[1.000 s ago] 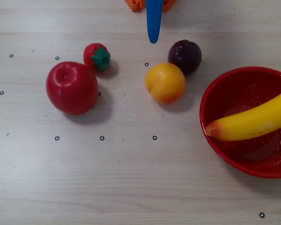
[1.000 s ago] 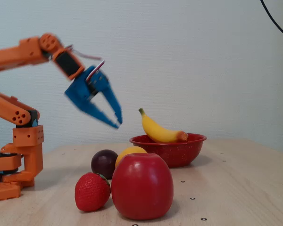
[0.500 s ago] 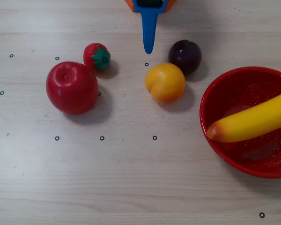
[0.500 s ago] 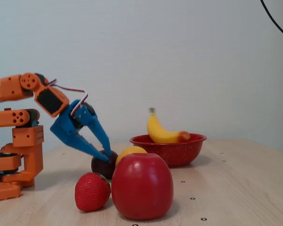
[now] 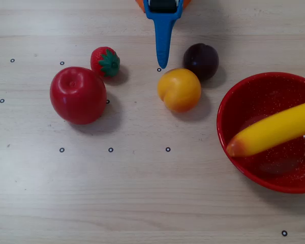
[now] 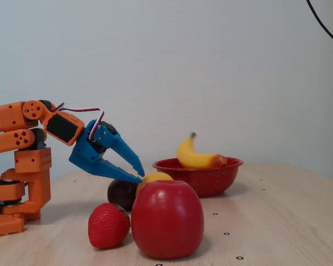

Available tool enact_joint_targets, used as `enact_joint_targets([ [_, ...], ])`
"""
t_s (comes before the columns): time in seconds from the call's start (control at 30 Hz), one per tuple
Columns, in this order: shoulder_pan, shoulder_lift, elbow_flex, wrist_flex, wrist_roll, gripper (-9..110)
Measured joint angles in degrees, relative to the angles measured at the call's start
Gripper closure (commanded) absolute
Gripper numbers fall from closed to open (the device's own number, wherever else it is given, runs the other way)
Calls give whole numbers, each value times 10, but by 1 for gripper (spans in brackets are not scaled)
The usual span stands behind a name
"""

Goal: Put the banana in the red bowl.

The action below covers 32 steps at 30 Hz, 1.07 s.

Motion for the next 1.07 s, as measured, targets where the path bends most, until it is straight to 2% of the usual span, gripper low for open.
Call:
enact_joint_targets([
  [0.2, -1, 0, 0, 64, -37, 101],
  [1.07, -1, 0, 0, 65, -36, 101],
])
